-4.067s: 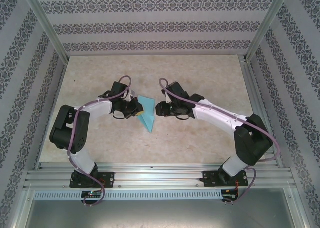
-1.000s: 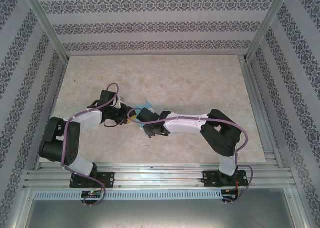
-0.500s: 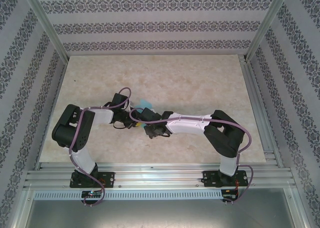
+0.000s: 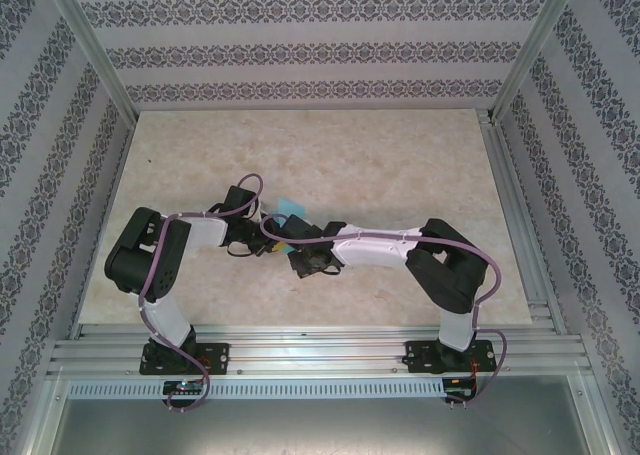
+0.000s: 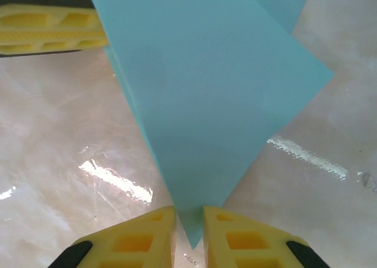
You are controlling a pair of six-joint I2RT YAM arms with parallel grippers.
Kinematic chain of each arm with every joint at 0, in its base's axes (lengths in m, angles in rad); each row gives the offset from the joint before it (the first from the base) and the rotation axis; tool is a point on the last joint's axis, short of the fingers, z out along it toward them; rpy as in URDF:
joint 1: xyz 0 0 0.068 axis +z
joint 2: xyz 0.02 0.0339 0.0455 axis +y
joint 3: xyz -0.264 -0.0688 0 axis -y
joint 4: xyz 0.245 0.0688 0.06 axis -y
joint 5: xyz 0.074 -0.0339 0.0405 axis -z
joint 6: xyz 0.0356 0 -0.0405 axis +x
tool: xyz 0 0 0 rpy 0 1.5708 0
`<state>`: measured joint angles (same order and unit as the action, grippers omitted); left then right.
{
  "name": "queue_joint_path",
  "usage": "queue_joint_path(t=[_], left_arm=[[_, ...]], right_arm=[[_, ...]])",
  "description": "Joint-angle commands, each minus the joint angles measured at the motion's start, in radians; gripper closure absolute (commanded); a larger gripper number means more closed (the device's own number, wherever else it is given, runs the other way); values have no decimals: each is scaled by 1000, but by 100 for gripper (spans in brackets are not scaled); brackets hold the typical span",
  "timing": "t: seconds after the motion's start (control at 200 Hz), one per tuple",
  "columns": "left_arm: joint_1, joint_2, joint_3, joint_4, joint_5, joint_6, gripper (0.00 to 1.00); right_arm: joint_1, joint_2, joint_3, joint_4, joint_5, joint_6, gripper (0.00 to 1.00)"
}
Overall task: Fold a paper plane with a square sheet of paper (fold left side to right side)
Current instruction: Fourth fold the wing at the center of the table.
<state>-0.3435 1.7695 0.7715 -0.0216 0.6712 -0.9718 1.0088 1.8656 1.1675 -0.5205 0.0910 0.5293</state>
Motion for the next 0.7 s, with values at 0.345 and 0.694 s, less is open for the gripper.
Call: queue_joint_path(t=[0.345,0.694], left_arm=[[-7,33,11,-11,-30,8,87],[-7,35,10,-18,-30,15,87]], right_arm=[[-6,38,35,-7,5,-16,82],[2,43,37,-16,6,-22,86]])
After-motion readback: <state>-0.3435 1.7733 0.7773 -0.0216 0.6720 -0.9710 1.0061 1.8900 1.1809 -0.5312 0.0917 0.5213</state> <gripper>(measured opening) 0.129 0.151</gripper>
